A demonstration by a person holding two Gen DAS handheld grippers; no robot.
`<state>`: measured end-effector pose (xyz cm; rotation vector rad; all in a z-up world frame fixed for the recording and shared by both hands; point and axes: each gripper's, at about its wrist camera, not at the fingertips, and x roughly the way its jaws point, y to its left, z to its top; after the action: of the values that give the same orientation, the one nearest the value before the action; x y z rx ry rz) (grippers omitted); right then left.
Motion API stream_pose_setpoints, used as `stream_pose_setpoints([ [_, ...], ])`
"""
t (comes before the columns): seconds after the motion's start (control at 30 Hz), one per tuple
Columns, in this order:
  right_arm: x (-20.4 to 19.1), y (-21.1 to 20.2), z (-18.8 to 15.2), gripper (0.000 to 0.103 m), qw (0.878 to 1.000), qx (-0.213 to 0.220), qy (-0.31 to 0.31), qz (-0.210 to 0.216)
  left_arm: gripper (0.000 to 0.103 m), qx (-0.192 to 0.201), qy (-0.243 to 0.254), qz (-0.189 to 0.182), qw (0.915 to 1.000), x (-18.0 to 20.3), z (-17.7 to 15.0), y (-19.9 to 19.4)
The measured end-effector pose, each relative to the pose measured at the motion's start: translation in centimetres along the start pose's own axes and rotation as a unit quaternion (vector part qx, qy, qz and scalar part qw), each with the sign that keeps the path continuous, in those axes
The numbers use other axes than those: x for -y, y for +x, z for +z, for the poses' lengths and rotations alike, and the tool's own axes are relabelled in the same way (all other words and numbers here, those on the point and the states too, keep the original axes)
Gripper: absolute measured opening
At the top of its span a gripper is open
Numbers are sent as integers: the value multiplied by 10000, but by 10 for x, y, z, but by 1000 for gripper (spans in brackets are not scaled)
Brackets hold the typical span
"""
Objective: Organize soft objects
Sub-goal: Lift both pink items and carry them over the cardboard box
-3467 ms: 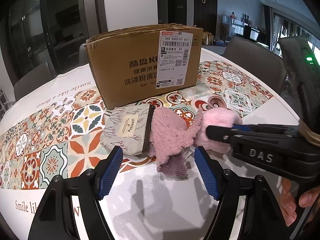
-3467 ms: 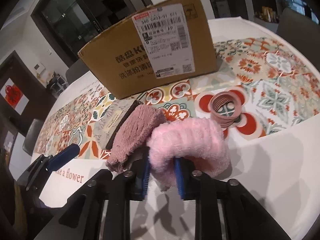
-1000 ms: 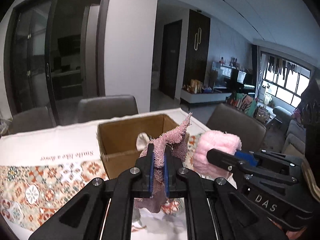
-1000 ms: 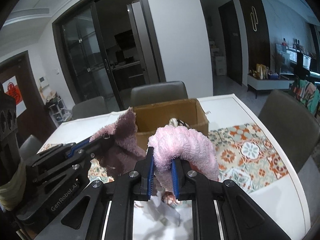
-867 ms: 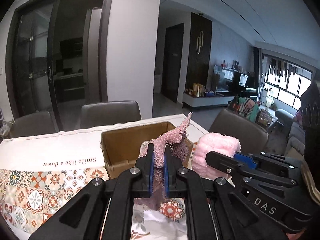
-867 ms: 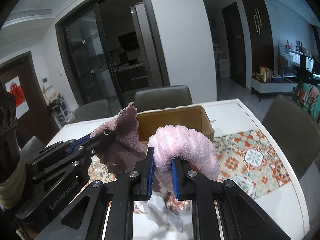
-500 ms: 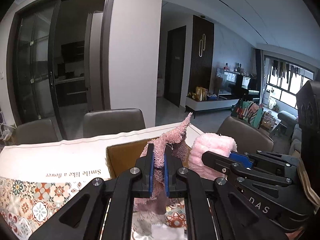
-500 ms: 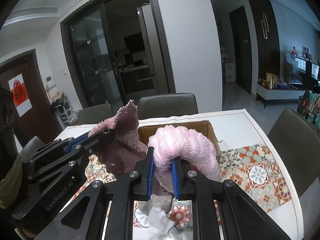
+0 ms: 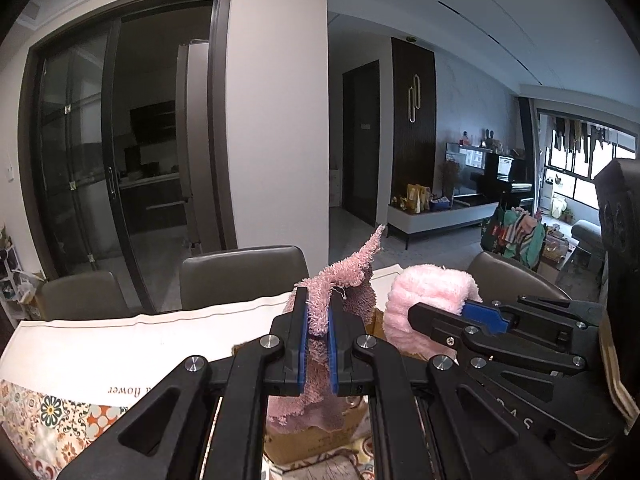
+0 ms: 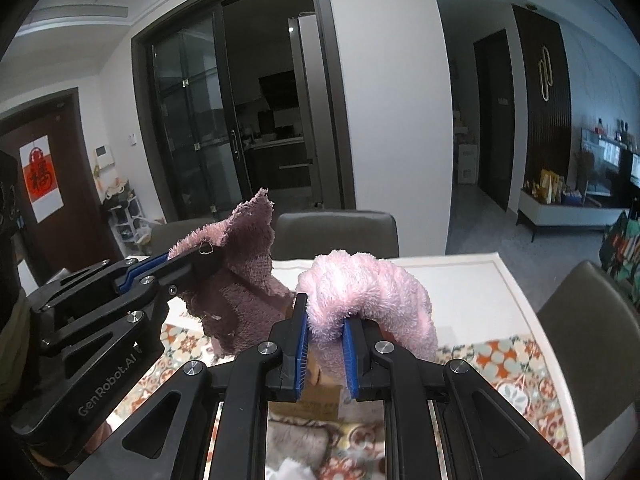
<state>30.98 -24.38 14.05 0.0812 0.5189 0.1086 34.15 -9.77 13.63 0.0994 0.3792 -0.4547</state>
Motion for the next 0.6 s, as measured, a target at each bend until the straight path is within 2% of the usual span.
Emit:
stream_pose_setpoints([
  [0.27, 0, 19, 13, 17, 9996, 126, -234, -4, 10, 6, 88, 126, 9999, -4, 5, 28],
  [0.6, 14, 71, 9, 17, 9993, -243, -251, 95, 10, -487, 18, 249, 9985, -6, -19, 75],
])
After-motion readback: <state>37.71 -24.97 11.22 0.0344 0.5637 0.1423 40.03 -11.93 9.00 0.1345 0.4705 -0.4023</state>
